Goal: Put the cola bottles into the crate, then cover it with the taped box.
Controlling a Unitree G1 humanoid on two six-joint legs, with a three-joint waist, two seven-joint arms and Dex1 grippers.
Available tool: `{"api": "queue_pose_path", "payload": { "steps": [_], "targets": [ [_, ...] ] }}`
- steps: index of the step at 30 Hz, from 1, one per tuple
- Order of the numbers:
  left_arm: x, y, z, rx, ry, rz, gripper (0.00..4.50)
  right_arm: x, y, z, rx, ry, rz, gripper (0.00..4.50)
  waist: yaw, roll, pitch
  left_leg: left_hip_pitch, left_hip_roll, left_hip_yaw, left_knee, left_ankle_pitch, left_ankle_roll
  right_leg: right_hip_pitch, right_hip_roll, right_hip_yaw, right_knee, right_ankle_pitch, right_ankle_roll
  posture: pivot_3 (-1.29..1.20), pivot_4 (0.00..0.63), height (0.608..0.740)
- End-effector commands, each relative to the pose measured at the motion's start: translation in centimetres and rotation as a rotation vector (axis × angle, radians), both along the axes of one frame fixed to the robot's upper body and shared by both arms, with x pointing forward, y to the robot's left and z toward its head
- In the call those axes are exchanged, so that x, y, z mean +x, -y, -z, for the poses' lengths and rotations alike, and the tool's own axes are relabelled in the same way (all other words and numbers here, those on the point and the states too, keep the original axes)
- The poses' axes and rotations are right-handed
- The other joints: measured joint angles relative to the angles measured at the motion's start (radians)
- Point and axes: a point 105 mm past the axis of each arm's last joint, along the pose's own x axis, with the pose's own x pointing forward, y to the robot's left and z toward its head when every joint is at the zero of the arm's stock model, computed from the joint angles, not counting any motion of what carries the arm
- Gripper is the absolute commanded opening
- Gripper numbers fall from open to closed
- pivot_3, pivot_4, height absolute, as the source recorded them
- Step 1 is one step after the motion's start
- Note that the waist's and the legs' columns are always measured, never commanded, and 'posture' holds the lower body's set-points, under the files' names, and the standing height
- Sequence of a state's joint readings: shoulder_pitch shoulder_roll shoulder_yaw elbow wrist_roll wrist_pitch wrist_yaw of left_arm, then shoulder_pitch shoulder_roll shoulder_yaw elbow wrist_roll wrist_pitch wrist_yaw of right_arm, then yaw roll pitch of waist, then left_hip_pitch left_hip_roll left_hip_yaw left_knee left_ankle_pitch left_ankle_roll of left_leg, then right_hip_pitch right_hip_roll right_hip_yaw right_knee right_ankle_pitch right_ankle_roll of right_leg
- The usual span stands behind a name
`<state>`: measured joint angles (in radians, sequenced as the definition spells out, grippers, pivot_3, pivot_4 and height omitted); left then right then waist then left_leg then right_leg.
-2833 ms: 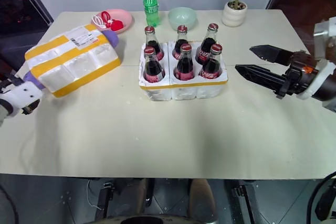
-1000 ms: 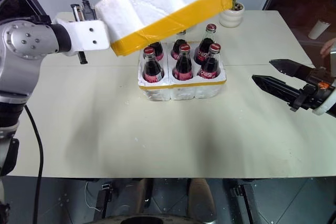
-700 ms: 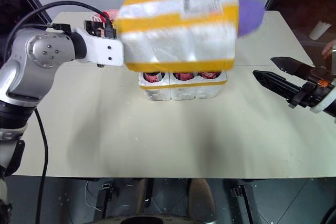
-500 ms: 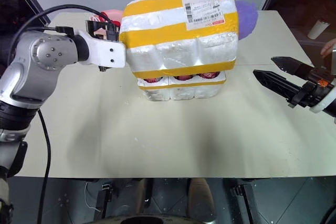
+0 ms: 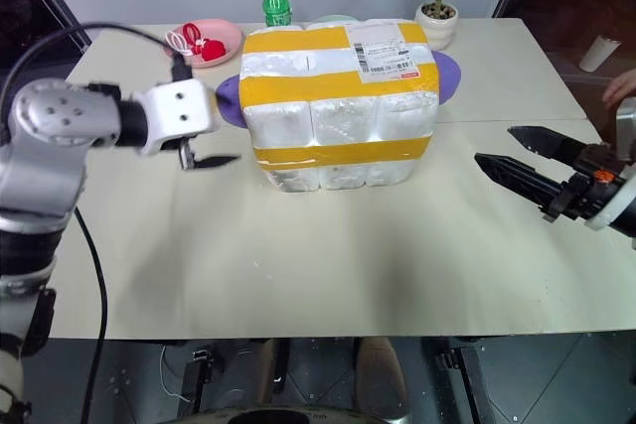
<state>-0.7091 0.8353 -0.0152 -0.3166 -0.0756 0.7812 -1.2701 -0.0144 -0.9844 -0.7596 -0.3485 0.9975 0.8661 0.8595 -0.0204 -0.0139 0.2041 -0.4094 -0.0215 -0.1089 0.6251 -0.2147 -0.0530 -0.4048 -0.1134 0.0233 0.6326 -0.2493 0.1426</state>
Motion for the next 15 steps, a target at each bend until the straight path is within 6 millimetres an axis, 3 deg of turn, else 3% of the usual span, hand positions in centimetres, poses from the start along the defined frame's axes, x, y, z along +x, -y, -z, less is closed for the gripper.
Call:
{"api": "queue_pose_path", "payload": {
  "steps": [1,7,15],
  "targets": [
    [-1.5,-2.8,-2.4,-0.255,-0.139,0.012,4.46,-0.8,0.5,-1.6,-0.078,0.058,-0.011,4.50,0.000,0.000,0.000,0.000,0.000,0.000,0.001,0.000,0.000,0.000,0.000,0.000,0.000,0.000,0.000,0.00,0.150,0.739],
    [-1.9,-6.3,-3.6,-0.521,-0.360,0.030,4.46,-0.3,-0.1,-2.1,-0.138,0.043,-0.092,4.50,0.001,0.000,0.000,0.000,0.000,0.000,0.003,0.000,0.000,0.002,0.000,0.000,-0.001,-0.001,-0.001,0.00,0.150,0.739],
    [-1.5,-6.0,-2.8,-0.465,-0.363,0.064,4.46,0.5,-1.2,-2.5,-0.156,0.030,-0.163,4.50,0.004,0.000,0.000,0.000,0.000,0.000,0.002,0.000,0.000,0.002,0.000,0.000,-0.002,0.000,0.000,0.00,0.150,0.739]
  ]
}}
